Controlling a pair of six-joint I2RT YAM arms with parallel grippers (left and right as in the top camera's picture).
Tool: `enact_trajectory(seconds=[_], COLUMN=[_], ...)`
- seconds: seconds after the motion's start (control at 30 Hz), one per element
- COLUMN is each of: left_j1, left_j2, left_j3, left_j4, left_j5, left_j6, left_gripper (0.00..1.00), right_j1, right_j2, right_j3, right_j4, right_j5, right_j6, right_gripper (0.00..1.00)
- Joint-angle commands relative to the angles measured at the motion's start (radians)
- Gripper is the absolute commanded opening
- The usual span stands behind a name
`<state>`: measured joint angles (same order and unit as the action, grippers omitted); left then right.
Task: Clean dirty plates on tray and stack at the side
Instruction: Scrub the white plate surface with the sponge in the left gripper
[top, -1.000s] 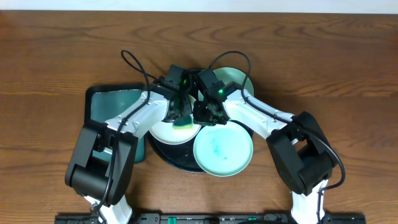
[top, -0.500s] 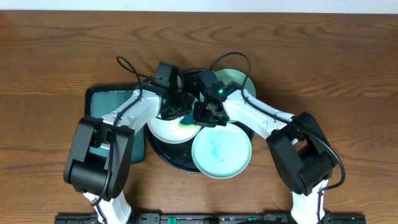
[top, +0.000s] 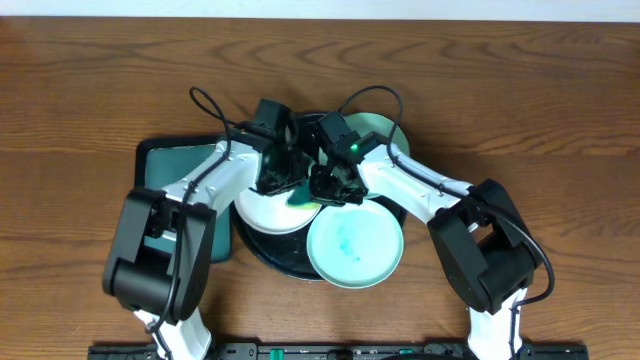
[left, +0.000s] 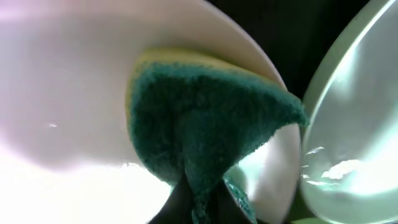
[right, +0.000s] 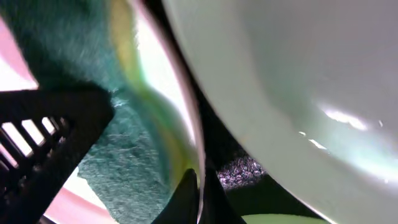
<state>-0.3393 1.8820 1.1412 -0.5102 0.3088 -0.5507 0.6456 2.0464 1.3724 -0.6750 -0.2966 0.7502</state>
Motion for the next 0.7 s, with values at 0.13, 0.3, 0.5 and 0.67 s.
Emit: enact_trajectory(seconds=[0.13, 0.3, 0.5, 0.67], left_j1=[0.013, 0.013, 0.013, 0.013], left_j2=[0.052, 0.052, 0.051, 0.051], left_j3=[-0.053, -0.053, -0.053, -0.053], left_j4=[-0.142, -0.167, -0.137, -0.077], left_j5=[-0.628, -0.659, -0.418, -0.067], left_j6=[-0.022, -0.057, 0.066, 0.209], left_gripper=[0.07, 0.07, 0.07, 0.07], right_j1=[0.023, 0.023, 0.023, 0.021], right_j2=[0.003, 0.003, 0.003, 0.003], right_j3=[-0.002, -0.002, -0.002, -0.002], right_j4=[0.002, 0.002, 0.002, 0.003], right_j5=[-0.09, -0.09, -0.09, -0.071], right_j6=[-0.021, -0.021, -0.021, -0.003], right_gripper=[0.01, 0.02, 0.01, 0.02])
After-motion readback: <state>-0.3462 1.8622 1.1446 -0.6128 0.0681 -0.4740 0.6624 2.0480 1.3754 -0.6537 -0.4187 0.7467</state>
